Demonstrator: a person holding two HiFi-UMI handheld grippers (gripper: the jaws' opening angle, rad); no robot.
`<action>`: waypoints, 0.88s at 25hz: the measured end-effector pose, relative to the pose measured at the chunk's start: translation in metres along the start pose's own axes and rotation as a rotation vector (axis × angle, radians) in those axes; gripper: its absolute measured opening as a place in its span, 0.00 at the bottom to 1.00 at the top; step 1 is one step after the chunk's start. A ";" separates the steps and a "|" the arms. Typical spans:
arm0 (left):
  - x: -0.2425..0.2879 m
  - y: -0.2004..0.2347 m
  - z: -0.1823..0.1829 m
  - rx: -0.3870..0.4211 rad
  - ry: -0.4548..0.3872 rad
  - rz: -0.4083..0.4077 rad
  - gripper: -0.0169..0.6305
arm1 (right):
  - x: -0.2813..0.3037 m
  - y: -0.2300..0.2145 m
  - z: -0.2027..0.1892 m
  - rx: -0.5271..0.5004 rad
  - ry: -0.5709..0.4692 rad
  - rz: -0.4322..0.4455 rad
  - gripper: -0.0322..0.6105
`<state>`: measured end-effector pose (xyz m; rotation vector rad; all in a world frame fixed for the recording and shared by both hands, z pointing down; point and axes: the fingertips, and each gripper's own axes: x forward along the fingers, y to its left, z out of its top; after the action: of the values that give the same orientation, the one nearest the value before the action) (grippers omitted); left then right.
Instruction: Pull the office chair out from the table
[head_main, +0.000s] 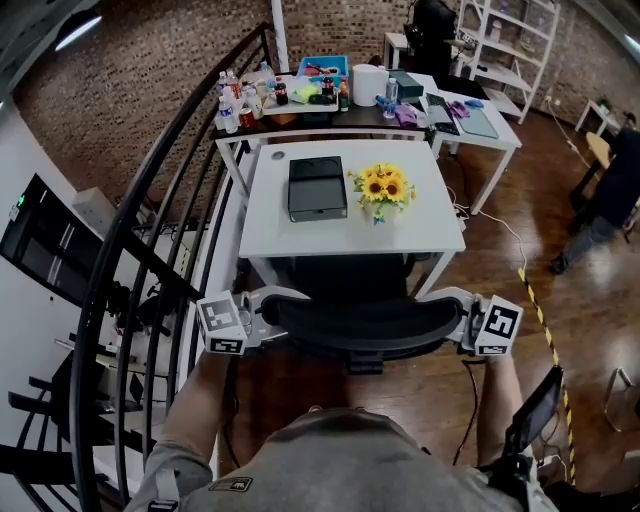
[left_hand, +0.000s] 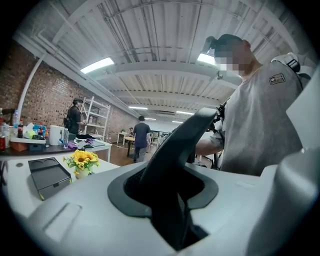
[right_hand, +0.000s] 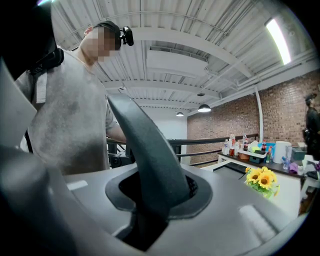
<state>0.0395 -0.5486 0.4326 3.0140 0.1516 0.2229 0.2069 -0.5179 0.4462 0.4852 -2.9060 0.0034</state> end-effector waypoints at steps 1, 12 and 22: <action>0.000 -0.002 0.001 0.002 0.001 0.000 0.22 | 0.000 0.002 0.001 -0.004 0.000 -0.002 0.23; -0.004 -0.017 0.001 0.011 0.008 0.027 0.25 | 0.001 0.018 0.003 -0.015 0.013 -0.016 0.23; -0.006 -0.042 0.001 -0.015 -0.028 0.040 0.25 | -0.003 0.050 0.005 -0.006 -0.011 0.011 0.22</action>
<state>0.0294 -0.5077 0.4254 3.0062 0.0865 0.1847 0.1924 -0.4699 0.4419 0.4699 -2.9186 -0.0069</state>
